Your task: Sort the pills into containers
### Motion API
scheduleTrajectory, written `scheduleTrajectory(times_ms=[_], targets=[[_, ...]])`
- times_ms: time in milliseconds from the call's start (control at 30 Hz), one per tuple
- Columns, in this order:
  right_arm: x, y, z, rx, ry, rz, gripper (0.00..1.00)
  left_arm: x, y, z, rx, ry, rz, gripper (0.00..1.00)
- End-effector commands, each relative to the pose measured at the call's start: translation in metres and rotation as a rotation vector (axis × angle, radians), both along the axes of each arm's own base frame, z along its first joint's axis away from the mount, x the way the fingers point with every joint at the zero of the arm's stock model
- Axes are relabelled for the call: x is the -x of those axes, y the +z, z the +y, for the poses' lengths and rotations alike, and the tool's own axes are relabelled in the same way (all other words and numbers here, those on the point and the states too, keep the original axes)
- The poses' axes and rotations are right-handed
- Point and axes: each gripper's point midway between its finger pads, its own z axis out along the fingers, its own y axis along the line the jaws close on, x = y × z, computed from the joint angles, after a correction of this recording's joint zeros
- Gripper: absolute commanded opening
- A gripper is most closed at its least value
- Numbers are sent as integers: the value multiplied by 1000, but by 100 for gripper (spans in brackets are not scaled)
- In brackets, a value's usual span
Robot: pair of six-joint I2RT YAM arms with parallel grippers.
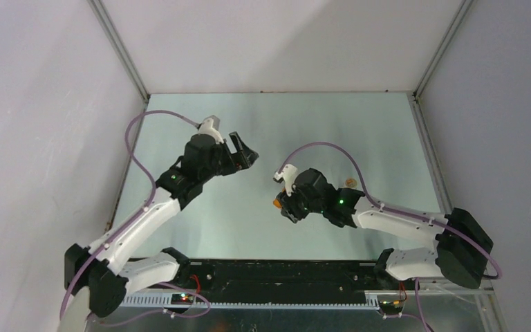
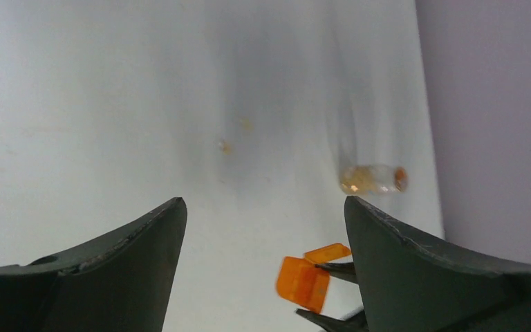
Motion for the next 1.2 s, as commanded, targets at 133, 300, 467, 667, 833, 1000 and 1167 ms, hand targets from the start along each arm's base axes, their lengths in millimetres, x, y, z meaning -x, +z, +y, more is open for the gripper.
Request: scheduleTrajectory(times_ms=[133, 300, 467, 667, 833, 1000, 1167], targets=[[12, 61, 22, -23, 185, -66, 38, 29, 6, -61, 320, -191, 296, 89], [7, 73, 26, 2, 189, -87, 39, 35, -13, -71, 352, -193, 438, 90], [6, 75, 29, 22, 195, -100, 39, 41, -24, -81, 391, -199, 524, 90], [6, 75, 29, 30, 181, -95, 39, 44, -23, -95, 419, -256, 543, 86], [3, 77, 27, 37, 141, -77, 40, 53, -16, -104, 413, -380, 529, 76], [-2, 80, 23, 43, 104, -82, 40, 57, -15, -108, 400, -446, 521, 69], [-9, 81, 19, 26, 58, -55, 39, 57, -11, -103, 352, -455, 487, 65]])
